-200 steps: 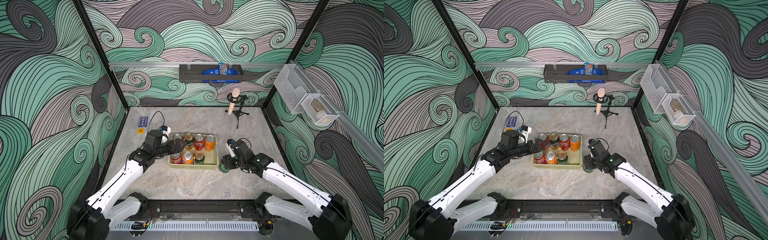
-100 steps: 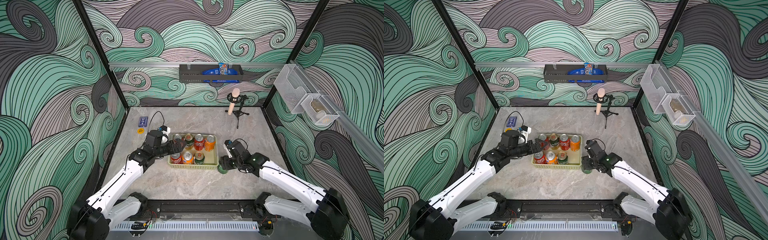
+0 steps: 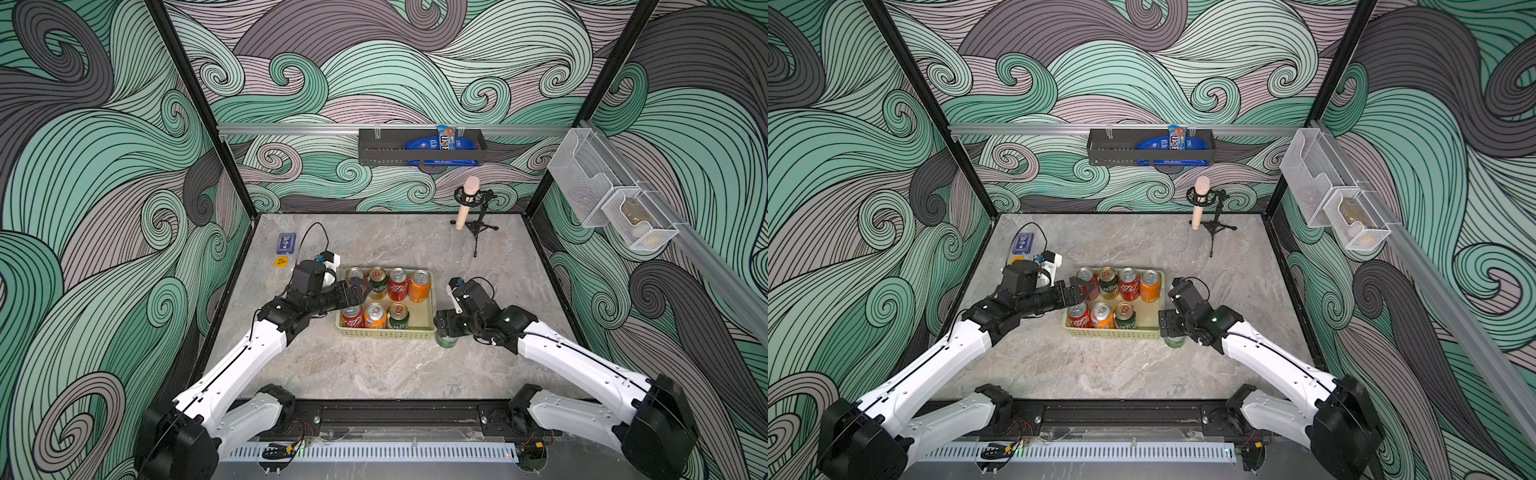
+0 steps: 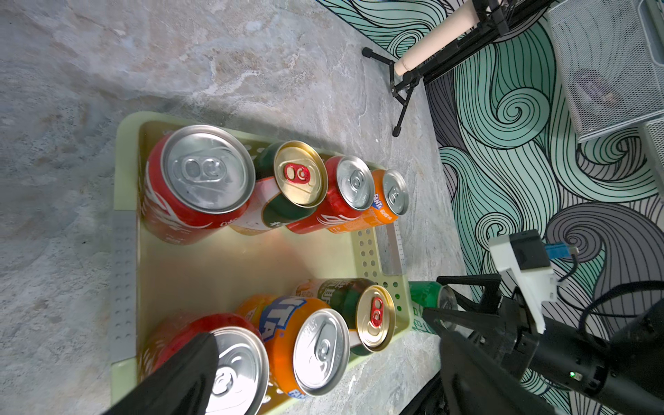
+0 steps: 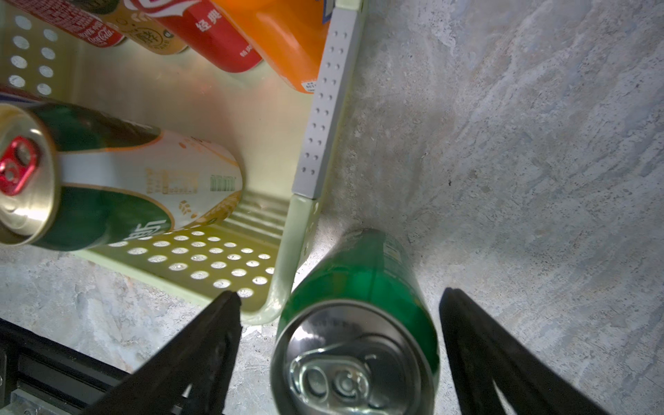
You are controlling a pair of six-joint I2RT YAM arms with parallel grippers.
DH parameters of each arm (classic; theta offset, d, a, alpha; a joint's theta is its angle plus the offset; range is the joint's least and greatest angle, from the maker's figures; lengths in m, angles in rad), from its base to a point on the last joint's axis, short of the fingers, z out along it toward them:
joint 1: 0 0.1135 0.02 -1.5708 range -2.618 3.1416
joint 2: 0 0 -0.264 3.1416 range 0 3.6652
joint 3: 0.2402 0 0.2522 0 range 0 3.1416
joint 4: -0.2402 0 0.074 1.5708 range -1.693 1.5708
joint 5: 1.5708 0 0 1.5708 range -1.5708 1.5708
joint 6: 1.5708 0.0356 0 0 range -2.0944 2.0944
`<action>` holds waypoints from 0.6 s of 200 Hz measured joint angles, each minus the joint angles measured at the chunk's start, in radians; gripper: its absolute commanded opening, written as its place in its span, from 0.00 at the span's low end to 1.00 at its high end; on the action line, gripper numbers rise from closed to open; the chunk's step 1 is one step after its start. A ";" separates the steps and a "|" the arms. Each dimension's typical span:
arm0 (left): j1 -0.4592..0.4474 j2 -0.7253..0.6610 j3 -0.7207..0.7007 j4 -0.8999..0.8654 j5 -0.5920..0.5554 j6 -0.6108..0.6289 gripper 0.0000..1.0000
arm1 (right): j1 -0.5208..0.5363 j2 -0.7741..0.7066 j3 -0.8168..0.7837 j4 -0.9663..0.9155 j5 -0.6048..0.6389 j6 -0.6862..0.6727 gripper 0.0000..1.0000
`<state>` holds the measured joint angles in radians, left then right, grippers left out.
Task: Take out the drinks from the basket
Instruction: Place the drink at the center of the board.
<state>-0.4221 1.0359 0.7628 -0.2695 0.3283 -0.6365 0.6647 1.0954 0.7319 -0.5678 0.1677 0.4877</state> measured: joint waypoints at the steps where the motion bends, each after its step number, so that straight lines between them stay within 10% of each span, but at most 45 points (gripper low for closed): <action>1: 0.000 0.000 0.000 0.000 0.000 0.000 0.99 | 0.000 -0.001 0.000 0.000 0.000 0.000 0.89; 120: 0.000 -0.109 0.002 -0.002 -0.169 0.062 0.99 | -0.003 -0.017 0.005 0.056 -0.076 0.049 0.94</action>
<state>-0.4221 0.9264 0.7647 -0.2718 0.1596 -0.5747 0.6621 1.0786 0.7372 -0.5121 0.0917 0.5365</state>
